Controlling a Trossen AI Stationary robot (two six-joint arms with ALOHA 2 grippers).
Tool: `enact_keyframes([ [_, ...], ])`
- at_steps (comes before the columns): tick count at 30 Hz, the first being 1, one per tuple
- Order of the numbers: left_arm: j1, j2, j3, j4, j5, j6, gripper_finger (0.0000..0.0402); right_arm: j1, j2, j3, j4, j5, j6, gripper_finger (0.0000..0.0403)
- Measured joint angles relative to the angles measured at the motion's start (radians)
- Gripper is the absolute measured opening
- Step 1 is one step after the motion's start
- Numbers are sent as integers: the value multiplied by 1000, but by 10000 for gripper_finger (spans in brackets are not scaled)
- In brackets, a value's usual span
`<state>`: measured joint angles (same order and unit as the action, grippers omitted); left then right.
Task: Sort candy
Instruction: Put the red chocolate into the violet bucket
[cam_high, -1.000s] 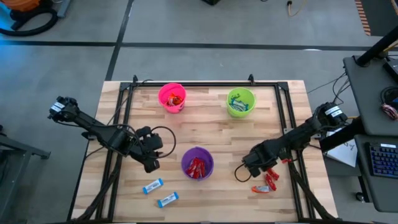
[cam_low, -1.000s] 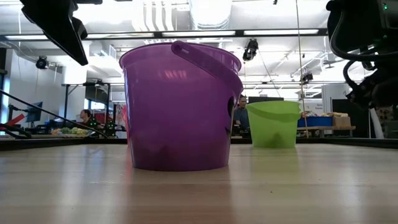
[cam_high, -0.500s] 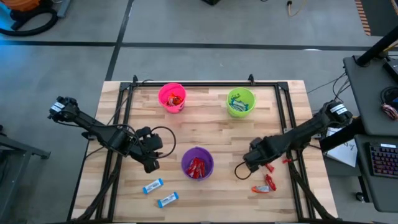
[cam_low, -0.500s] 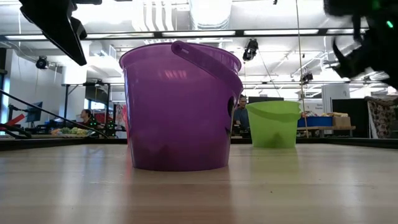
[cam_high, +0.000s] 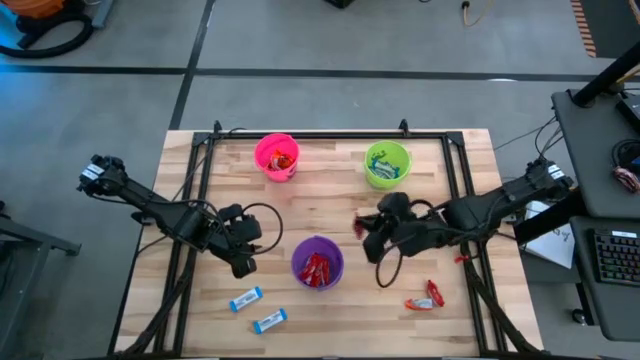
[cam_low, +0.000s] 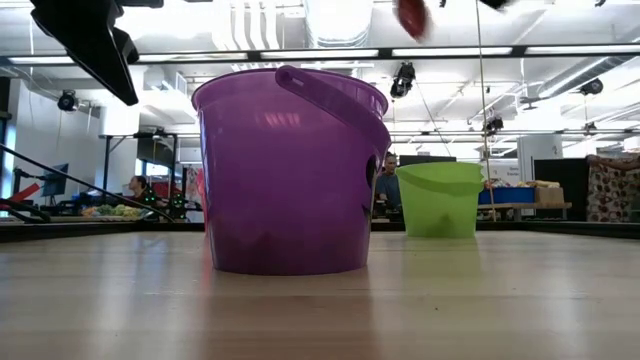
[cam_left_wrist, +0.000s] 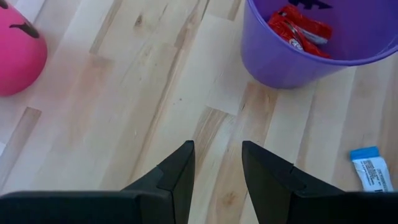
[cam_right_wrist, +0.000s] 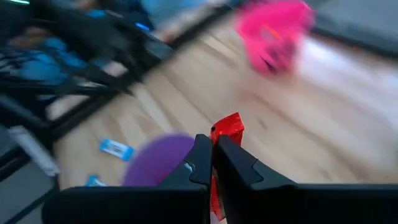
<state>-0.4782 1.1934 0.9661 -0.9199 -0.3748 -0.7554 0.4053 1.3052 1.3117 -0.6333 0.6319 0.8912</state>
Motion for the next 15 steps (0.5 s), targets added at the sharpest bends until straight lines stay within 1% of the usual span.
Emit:
enact_keyframes([
  [3, -2, 0, 0, 0, 1, -9, 116, 0, 26, 7, 165, -3, -195, 9],
  [6, -4, 0, 0, -1, 26, -14, 116, 0, 57, 4, 268, -32, -297, 9],
  [12, -19, 0, 0, -1, 108, -42, 116, 0, 153, 2, 297, -58, -318, 9],
  [15, -35, 0, 0, 0, 162, -51, 116, 0, 205, 2, 356, -87, -341, 9],
])
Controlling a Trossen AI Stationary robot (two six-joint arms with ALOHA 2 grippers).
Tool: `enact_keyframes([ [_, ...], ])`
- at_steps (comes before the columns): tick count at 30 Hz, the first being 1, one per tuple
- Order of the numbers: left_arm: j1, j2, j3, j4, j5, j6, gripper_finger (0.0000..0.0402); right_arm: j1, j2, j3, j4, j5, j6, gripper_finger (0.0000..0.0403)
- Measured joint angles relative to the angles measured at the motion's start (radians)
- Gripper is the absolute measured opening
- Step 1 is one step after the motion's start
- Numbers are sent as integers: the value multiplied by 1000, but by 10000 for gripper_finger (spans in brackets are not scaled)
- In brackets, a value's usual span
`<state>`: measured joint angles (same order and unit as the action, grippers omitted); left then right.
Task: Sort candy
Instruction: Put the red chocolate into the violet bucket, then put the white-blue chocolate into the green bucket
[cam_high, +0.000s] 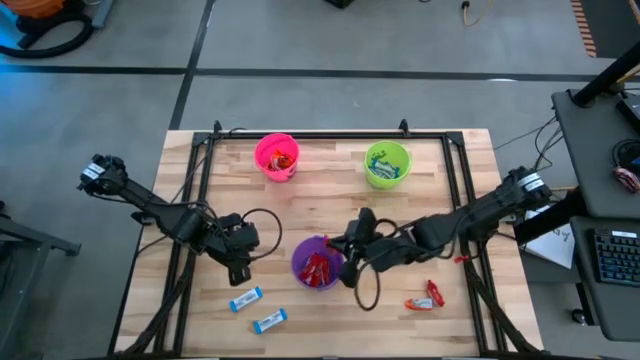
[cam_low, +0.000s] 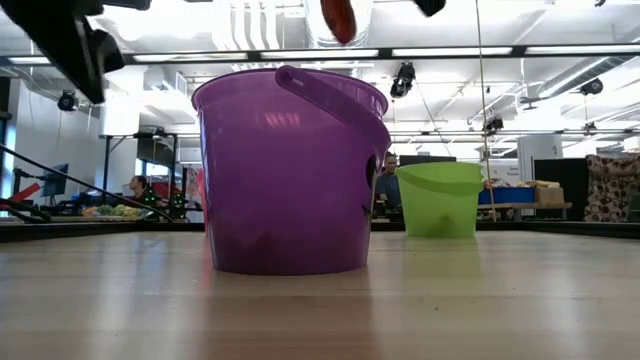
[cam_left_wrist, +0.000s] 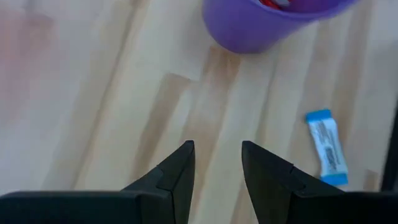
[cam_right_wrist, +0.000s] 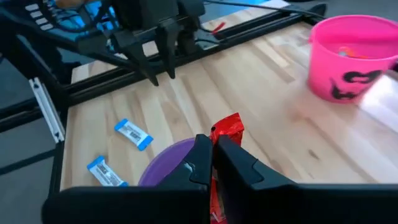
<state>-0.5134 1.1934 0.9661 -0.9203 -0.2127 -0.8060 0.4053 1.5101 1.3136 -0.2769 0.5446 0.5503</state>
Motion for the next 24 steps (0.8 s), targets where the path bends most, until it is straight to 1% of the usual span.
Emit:
enact_keyframes([
  [3, -26, 0, 0, 0, 26, -41, 116, 0, 47, 2, 55, -24, -12, 10],
  [6, -68, 0, 0, 0, 40, -89, 116, 0, 83, 18, 52, -34, -3, 22],
  [11, -150, 0, -18, 11, 41, -169, 116, -14, 105, 23, 51, -75, 35, 64],
  [18, -299, 0, -68, 99, 42, -296, 117, -20, 92, 23, 40, -82, 34, 130],
  [21, -353, 0, -81, 108, 40, -367, 128, -26, 80, 24, 43, -81, 31, 151],
  [24, -391, 10, -95, 127, 38, -428, 152, -31, 77, 24, 41, -77, 19, 165],
])
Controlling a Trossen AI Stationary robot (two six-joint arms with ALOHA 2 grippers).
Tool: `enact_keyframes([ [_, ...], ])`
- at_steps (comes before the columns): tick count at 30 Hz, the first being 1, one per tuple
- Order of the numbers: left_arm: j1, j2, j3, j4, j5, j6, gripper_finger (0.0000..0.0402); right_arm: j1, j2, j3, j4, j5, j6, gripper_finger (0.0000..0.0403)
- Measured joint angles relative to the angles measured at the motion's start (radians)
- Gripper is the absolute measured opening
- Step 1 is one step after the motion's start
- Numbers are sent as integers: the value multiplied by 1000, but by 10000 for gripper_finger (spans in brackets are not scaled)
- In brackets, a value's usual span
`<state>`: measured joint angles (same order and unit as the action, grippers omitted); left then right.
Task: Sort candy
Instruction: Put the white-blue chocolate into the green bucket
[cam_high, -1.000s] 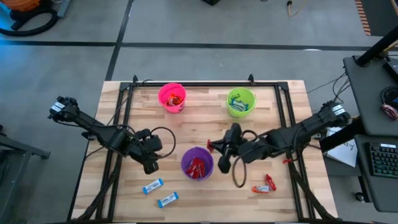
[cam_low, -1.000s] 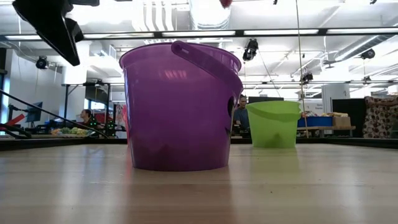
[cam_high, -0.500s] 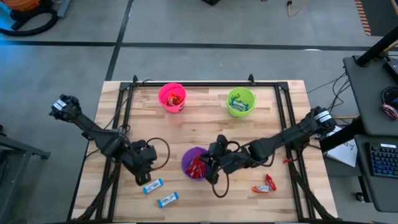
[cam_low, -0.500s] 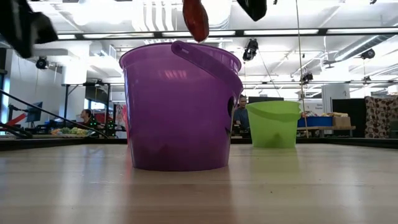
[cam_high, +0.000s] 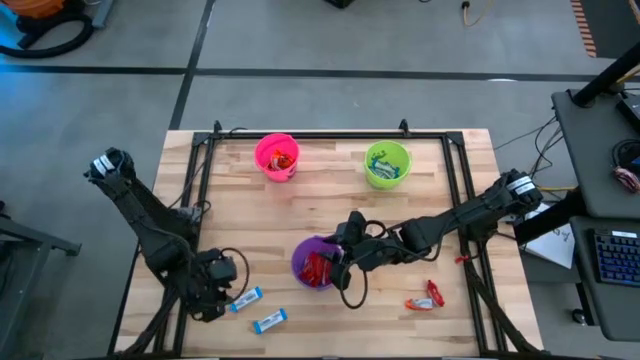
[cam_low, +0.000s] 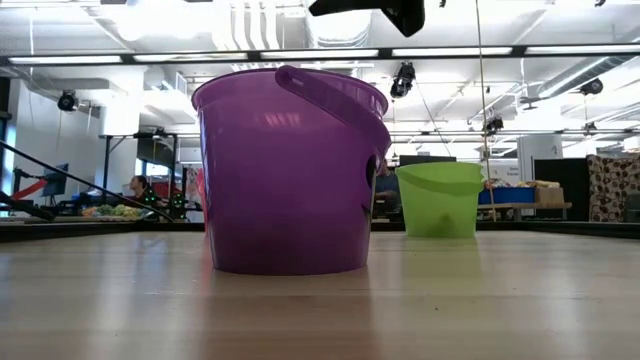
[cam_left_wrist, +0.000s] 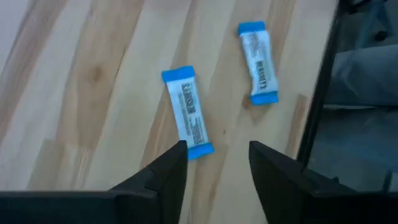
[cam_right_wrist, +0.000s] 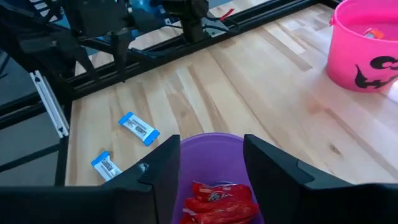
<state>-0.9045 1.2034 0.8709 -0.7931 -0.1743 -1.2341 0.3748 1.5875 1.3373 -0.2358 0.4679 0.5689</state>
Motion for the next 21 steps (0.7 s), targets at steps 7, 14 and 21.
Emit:
enact_keyframes([
  [7, -40, 126, -6, 40, -18, -31, 213, -8, -1, 0, -5, 1, -5, 178],
  [14, -63, 305, -6, 179, -37, 55, 230, -9, -2, 0, -22, 0, 6, 178],
  [21, -71, 413, -6, 180, -102, 11, 223, -9, -2, 0, -21, 0, 7, 178],
])
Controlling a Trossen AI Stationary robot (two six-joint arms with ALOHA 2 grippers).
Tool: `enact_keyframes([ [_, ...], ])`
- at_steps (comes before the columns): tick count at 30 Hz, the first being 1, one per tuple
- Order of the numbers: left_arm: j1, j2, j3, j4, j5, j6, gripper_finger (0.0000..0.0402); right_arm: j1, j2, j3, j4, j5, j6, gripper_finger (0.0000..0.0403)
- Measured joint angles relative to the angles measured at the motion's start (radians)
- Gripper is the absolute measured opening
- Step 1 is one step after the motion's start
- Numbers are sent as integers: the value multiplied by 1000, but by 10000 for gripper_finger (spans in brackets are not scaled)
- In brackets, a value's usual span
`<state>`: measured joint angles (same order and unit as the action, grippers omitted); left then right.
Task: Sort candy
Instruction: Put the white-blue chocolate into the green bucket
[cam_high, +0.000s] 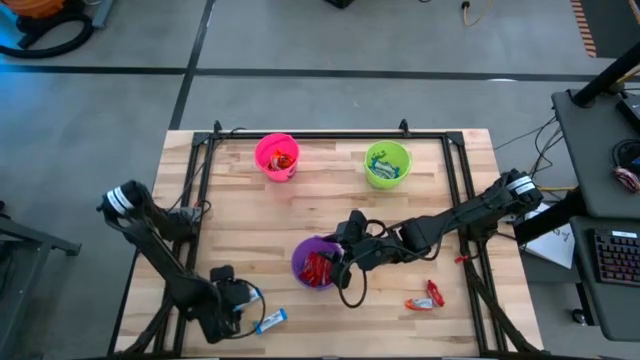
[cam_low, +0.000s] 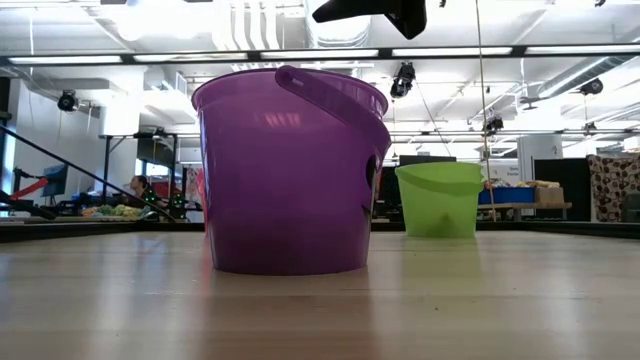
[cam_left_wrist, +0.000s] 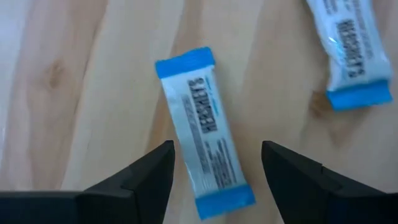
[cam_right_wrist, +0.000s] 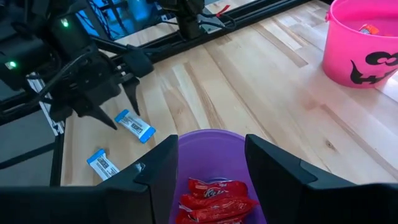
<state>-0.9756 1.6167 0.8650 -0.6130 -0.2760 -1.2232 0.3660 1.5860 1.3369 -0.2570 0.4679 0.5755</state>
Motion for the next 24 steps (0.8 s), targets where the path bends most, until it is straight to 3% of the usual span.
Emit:
enact_keyframes([
  [15, -2, 57, -22, 15, -31, -35, 198, -5, 0, 0, 0, 3, 0, 177],
  [24, -2, 57, -23, 23, -32, -34, 89, -14, 0, 0, -1, 4, -2, 178],
])
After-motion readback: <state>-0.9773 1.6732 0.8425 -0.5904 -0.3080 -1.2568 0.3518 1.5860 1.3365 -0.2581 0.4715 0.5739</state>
